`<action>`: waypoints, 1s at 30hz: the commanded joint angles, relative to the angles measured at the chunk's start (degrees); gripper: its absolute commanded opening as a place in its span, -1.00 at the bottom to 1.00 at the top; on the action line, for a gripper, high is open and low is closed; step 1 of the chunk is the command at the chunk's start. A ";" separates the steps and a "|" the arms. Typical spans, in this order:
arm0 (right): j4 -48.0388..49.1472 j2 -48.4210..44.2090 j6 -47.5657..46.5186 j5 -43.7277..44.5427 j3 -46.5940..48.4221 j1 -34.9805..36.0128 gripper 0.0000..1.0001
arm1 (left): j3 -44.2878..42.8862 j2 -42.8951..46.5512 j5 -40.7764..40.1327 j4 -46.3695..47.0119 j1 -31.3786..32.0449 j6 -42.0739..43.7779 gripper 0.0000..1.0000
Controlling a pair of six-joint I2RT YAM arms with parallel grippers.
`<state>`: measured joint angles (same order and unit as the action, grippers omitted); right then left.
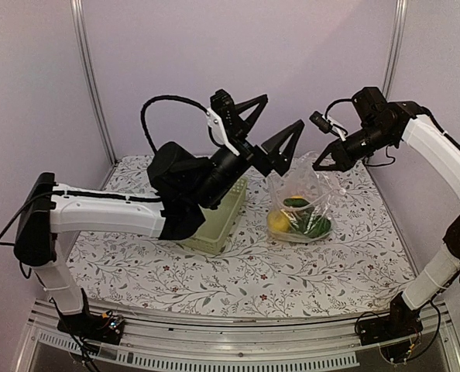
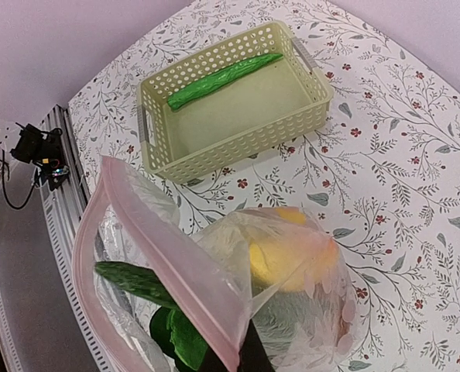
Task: Place the food in the zip-top bag and seal the zipper
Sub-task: Place the fake vegetable in the zipper food storage bag, then adjust the zipper food storage bag at the center of the board.
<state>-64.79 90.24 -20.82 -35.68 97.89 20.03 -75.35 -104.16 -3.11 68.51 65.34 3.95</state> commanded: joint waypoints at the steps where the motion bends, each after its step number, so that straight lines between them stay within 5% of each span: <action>1: 3.16 1.49 1.72 2.31 1.77 -0.38 -1.00 | 4.65 7.10 -4.36 -21.26 -0.28 -3.62 0.99; 8: 4.20 1.77 2.22 3.22 1.55 -0.42 -1.00 | 2.51 12.03 -12.57 -55.82 -0.87 -18.67 0.56; 16: 5.26 1.44 1.77 4.20 -1.41 -0.34 -1.00 | 0.01 10.07 -0.29 -64.28 -5.88 -35.63 0.16; 23: 6.17 1.88 3.24 6.37 -0.03 -2.03 -1.00 | -5.06 7.80 2.00 -72.36 -9.61 -32.88 0.22; 30: 8.06 7.07 5.81 10.53 9.54 -14.42 -1.00 | -1.64 10.33 2.63 -80.07 -19.68 -30.45 0.32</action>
<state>-59.92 94.59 -17.30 -30.04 102.17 11.88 -78.76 -96.01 -1.63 -3.95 51.77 -28.53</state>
